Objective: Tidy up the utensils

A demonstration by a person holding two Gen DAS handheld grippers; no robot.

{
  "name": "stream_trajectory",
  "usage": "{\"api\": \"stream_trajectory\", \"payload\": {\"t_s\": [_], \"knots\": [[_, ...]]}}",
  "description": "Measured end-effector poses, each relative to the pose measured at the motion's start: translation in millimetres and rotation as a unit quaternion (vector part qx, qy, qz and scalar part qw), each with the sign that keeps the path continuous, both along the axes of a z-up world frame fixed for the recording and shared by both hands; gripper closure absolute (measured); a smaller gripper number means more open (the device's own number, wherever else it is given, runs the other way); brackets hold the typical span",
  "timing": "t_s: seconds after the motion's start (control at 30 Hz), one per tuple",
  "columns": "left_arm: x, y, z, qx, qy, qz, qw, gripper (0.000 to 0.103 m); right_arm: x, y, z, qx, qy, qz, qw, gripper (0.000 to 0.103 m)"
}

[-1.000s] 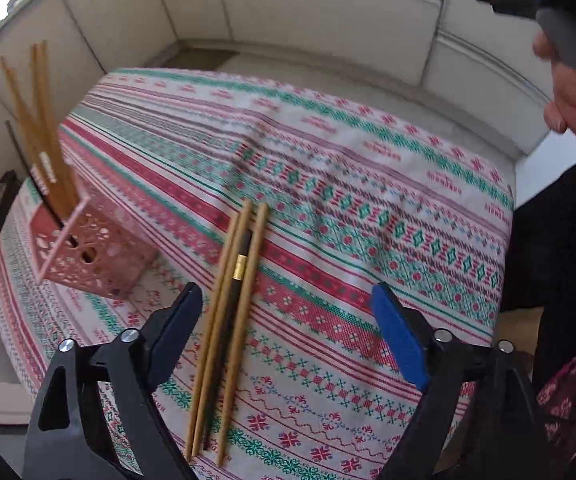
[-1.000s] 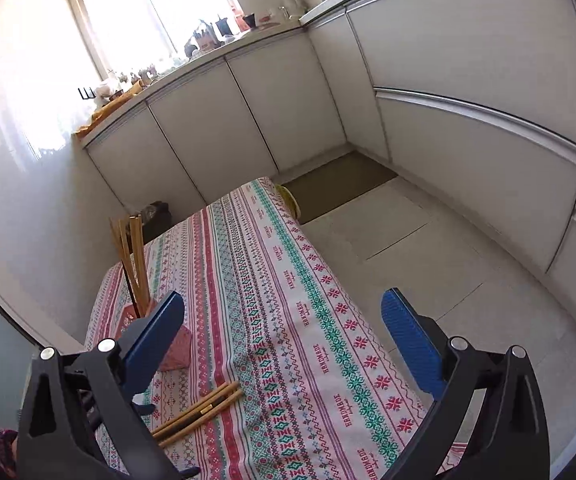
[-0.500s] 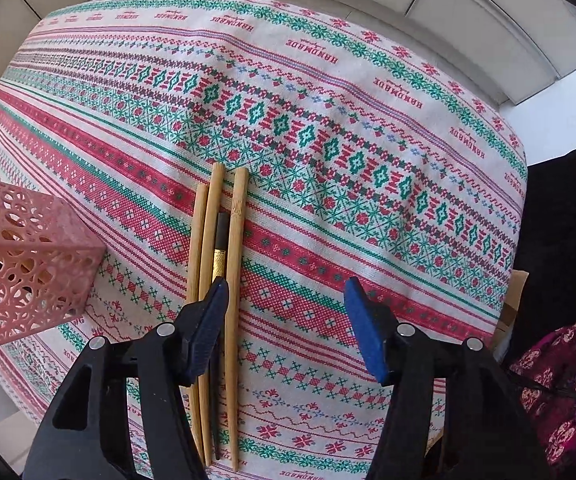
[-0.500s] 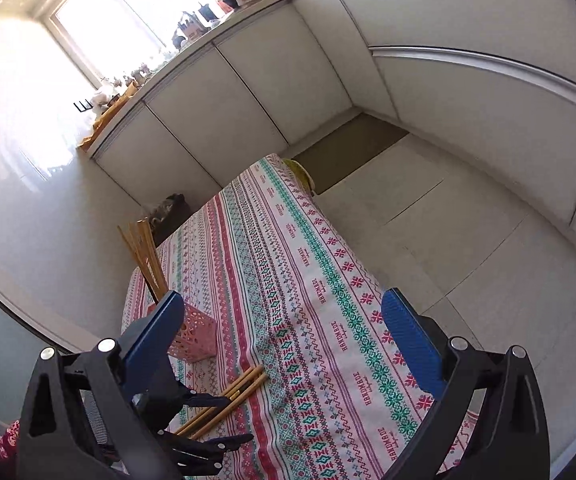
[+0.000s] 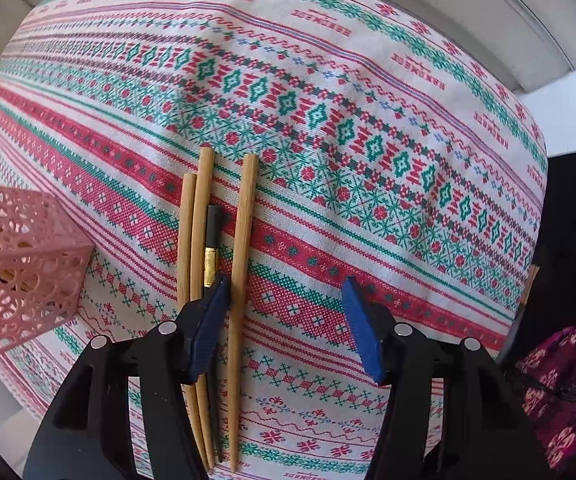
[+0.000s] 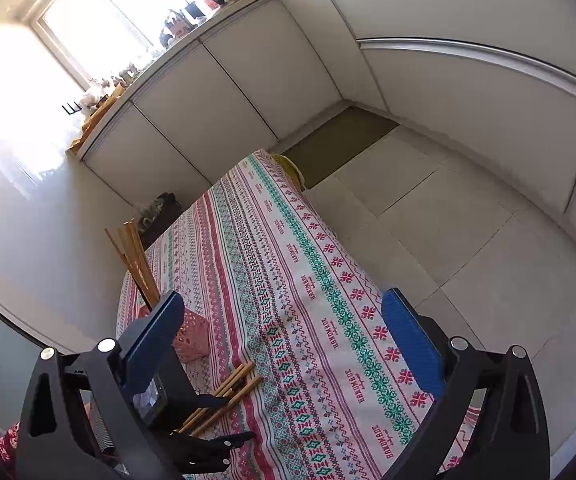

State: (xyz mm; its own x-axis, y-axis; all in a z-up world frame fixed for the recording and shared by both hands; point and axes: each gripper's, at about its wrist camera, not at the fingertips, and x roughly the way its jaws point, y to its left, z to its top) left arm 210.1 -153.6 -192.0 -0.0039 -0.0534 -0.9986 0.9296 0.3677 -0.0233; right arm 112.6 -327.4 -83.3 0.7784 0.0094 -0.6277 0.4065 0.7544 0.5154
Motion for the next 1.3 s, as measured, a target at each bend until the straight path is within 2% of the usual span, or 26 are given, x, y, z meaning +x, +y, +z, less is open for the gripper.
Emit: {"api": "stream_trajectory", "payload": {"t_s": [0.07, 0.1, 0.17, 0.3, 0.37, 0.47, 0.57, 0.63, 0.67, 0.7, 0.73, 0.77, 0.8, 0.9, 0.97, 1.17, 1.3], "knots": [[6.0, 4.9, 0.6, -0.011, -0.001, 0.047, 0.9988, 0.064, 2.2, -0.3, -2.6, -0.001, 0.006, 0.001, 1.0, 0.007], [8.5, 9.2, 1.2, -0.016, -0.002, 0.069, 0.9975, 0.073, 3.5, -0.3, -4.2, 0.001, 0.01, 0.002, 1.0, 0.007], [11.1, 15.5, 0.4, -0.021, -0.008, 0.098, 0.9949, 0.086, 5.8, 0.7, -6.6, 0.001, 0.015, 0.004, 1.0, 0.007], [-6.4, 28.7, -2.8, -0.039, -0.047, 0.127, 0.99, 0.096, 11.1, 6.7, -10.1, -0.005, 0.027, 0.007, 1.0, 0.007], [-16.6, 39.8, -3.6, -0.063, -0.05, 0.162, 0.9835, 0.097, 17.6, 12.9, -15.6, -0.002, 0.044, 0.022, 0.999, 0.007], [-26.7, 70.5, 5.0, -0.131, -0.037, 0.231, 0.9633, 0.097, 27.7, 25.0, -33.4, 0.023, 0.078, 0.046, 0.996, 0.007], [-41.6, 111.1, 21.0, -0.204, -0.039, 0.286, 0.9354, 0.097, 41.5, 49.9, -54.0, 0.019, 0.118, 0.077, 0.99, 0.007], [-52.6, 134.9, 34.4, -0.245, -0.047, 0.313, 0.9165, 0.097, 49.3, 68.7, -67.3, 0.017, 0.144, 0.088, 0.985, 0.011], [-58.4, 147.6, 41.8, -0.27, -0.05, 0.325, 0.9048, 0.097, 52.8, 78.0, -74.3, 0.017, 0.158, 0.094, 0.983, 0.018], [-63.1, 154.5, 55.0, -0.294, -0.056, 0.334, 0.8939, 0.097, 55.5, 87.2, -82.1, 0.02, 0.17, 0.1, 0.98, 0.032], [-61.3, 155.0, 80.2, -0.31, -0.068, 0.339, 0.8854, 0.097, 58.7, 94.9, -88.7, 0.028, 0.18, 0.105, 0.978, 0.039], [-65.8, 165.0, 91.5, -0.329, -0.084, 0.343, 0.8757, 0.097, 61.4, 100.7, -95.5, 0.044, 0.188, 0.106, 0.975, 0.055], [-70.5, 175.2, 102.1, -0.349, -0.097, 0.346, 0.8653, 0.097, 62.8, 105.3, -102.9, 0.063, 0.194, 0.102, 0.974, 0.066], [-77.2, 202.1, 127.9, -0.393, -0.127, 0.352, 0.8402, 0.097, 70.5, 120.8, -122.0, 0.124, 0.203, 0.097, 0.966, 0.083], [-78.0, 228.7, 143.6, -0.417, -0.133, 0.362, 0.8228, 0.097, 77.0, 131.5, -128.1, 0.137, 0.214, 0.092, 0.963, 0.084], [-76.2, 261.1, 176.5, -0.466, -0.143, 0.369, 0.7915, 0.097, 100.9, 153.1, -128.1, 0.083, 0.266, 0.07, 0.958, 0.084], [-79.5, 268.8, 184.8, -0.484, -0.144, 0.366, 0.782, 0.097, 114.3, 161.3, -125.3, 0.046, 0.282, 0.056, 0.957, 0.084]]}}
